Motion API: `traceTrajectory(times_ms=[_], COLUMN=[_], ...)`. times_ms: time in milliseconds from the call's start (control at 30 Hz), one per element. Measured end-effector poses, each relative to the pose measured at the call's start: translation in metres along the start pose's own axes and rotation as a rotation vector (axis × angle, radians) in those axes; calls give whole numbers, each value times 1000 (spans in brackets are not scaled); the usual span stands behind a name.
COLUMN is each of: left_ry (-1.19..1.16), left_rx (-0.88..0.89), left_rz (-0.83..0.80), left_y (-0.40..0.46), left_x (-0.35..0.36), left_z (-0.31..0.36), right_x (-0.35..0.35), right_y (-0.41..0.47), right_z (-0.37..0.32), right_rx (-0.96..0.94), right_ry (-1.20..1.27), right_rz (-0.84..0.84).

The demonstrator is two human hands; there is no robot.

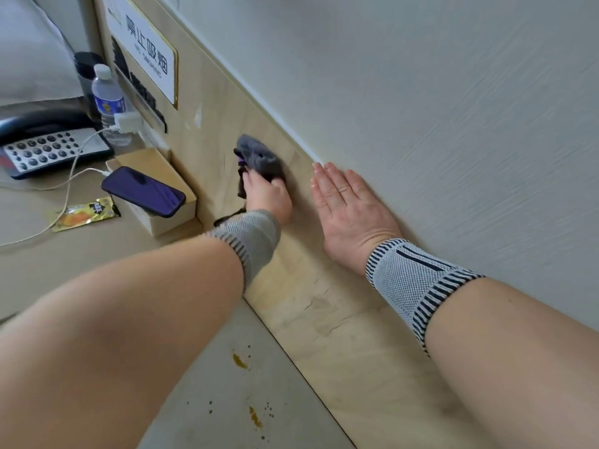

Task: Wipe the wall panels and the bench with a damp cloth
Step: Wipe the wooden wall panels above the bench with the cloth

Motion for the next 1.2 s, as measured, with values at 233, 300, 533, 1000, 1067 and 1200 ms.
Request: traceTrajectory(times_ms=[233, 300, 533, 1000, 1067, 1200], left_ry=[22, 8, -21, -60, -62, -76], left_rx=[88, 117, 150, 1, -28, -104], left_rz=[-84, -35, -14, 5, -85, -100], left_y=[-37, -4, -4, 2, -45, -33], left_x=[13, 2, 4, -5, 10, 9], left_z=[-21, 6, 24, 16, -8, -16], right_x=[10, 11, 15, 16, 16, 12], right_y=[14, 17, 18, 19, 17, 17], right_z=[-6, -5, -4, -4, -5, -5], right_rx=[16, 63, 70, 83, 85, 88], right_ry=[-111, -110, -40, -163, -181, -233], right_rz=[101, 216, 265, 265, 247, 204])
Point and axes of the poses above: each hand's wrist, its own y-axis towards the middle knuckle, its own x-axis out of the palm, z = x × y, the point moved 6 cm from there along y, towards the middle knuckle, and after that the axes turned 10 degrees about -y, right-handed, at the moved point
